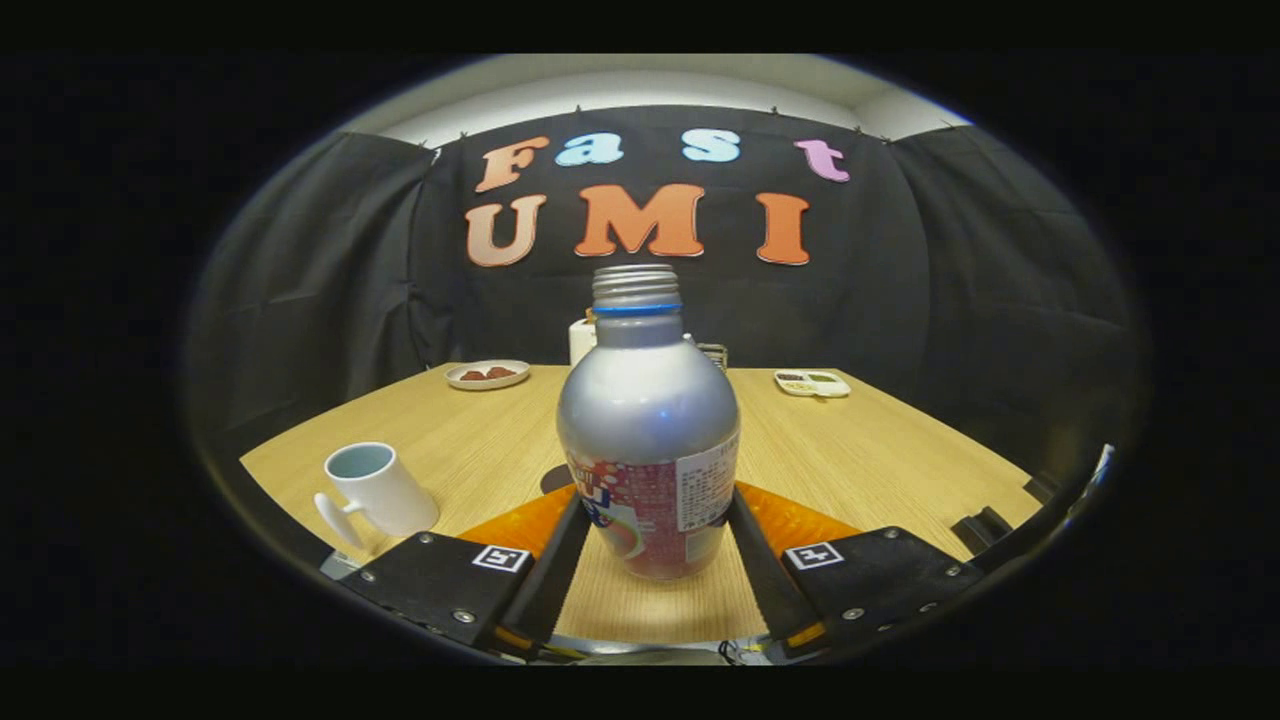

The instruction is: Take the bottle from table, then pour the juice into the cup, finally place the bottle on the coaster

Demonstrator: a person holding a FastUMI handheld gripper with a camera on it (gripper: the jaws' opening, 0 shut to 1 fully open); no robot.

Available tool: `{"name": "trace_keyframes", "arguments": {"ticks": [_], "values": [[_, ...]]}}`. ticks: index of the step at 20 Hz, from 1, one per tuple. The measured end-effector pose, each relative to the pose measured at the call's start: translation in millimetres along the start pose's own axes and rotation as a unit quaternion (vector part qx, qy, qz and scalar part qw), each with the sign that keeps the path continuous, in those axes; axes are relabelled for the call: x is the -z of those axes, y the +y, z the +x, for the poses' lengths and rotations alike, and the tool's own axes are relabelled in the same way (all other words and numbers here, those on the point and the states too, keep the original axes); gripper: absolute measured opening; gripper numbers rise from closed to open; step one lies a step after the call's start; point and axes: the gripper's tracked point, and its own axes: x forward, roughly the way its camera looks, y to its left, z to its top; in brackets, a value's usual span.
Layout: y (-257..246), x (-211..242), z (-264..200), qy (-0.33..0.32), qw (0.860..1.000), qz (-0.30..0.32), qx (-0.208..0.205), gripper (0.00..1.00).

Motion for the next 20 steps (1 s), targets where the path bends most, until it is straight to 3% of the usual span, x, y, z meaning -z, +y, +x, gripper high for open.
{"name": "trace_keyframes", "arguments": {"ticks": [13, 20], "values": [[54, -14, 11, 0.004, 0.994, -0.112, 0.001, 0.78], [82, -16, 21, 0.002, 0.972, -0.232, 0.022, 0.77]]}}
